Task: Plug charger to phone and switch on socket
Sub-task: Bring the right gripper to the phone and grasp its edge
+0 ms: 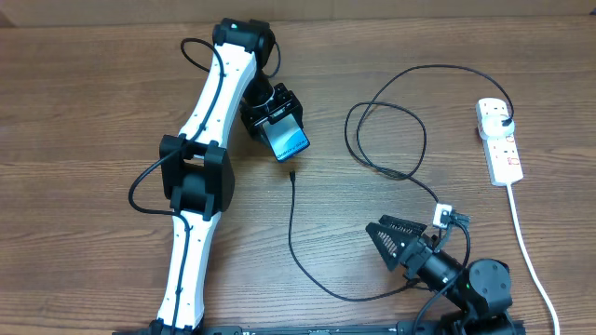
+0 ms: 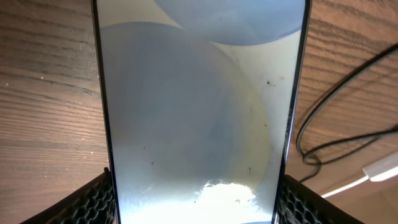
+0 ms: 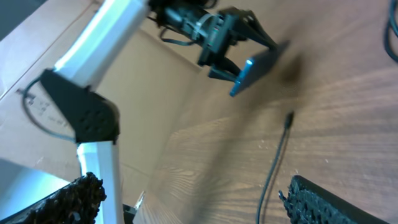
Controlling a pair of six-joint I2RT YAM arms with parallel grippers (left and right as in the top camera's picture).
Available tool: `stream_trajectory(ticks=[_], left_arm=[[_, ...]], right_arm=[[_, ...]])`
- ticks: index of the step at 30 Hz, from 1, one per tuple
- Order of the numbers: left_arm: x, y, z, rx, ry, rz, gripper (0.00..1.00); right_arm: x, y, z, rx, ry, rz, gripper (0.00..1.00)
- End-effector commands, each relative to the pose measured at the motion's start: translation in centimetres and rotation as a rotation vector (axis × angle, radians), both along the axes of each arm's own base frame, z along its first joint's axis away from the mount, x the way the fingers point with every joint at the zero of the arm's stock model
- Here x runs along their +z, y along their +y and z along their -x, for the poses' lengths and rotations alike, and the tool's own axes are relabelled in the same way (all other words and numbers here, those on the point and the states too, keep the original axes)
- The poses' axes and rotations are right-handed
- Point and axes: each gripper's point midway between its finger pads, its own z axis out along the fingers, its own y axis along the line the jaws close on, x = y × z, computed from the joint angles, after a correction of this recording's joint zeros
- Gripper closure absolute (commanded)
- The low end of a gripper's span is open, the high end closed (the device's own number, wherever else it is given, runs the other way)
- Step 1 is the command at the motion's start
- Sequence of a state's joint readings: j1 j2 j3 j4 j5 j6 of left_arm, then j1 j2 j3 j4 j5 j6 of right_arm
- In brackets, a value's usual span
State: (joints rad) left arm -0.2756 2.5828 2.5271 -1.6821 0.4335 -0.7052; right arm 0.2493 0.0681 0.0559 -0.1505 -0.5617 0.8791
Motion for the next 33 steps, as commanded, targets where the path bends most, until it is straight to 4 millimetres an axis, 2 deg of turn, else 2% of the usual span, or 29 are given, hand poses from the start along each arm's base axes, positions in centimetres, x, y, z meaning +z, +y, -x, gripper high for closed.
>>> stream_trajectory(ticks=[1, 6, 12, 15, 18, 21, 23, 24, 28, 33], left_arm=[[4.3, -0.3, -0.8, 0.039, -0.114, -0.012, 0.96], [5.9, -1.2, -1.1, 0.068, -0.163, -0.013, 0.96], [6.1, -2.5, -1.2, 0.081, -0.179, -0.001, 0.96], [6.1, -2.8, -1.3, 0.086, -0.185, 0.002, 0.96], [6.1, -2.9, -1.3, 0.101, -0.178, 0.003, 0.96], [6.1, -3.0, -1.3, 0.110, -0.174, 0.006, 0.96], [6.3, -3.2, -1.2, 0.110, -0.167, 0.023, 0.96], [6.3, -3.4, -1.2, 0.111, -0.162, 0.033, 0.96], [6.5, -3.6, -1.0, 0.125, -0.149, 0.044, 0.96], [6.5, -3.8, -0.9, 0.171, -0.121, 0.046, 0.96]], right_arm=[[-0.6, -0.7, -1.2, -0.067, 0.060, 0.015, 0.07], [-0.5, -0.9, -2.9, -0.109, 0.108, 0.041, 0.09], [0.7, 0.2, -6.0, -0.133, 0.138, 0.131, 0.11], [0.7, 1.7, -7.7, -0.114, 0.171, 0.189, 0.11], [0.9, 4.1, -9.7, -0.073, 0.184, 0.231, 0.11], [0.1, 6.1, -11.8, -0.066, 0.231, 0.274, 0.11], [-1.1, 8.3, -14.3, -0.051, 0.277, 0.312, 0.11], [-1.4, 8.7, -14.9, -0.048, 0.286, 0.319, 0.11], [-2.3, 9.7, -16.9, -0.055, 0.313, 0.334, 0.14], [-2.2, 9.8, -18.3, -0.107, 0.297, 0.321, 0.20]])
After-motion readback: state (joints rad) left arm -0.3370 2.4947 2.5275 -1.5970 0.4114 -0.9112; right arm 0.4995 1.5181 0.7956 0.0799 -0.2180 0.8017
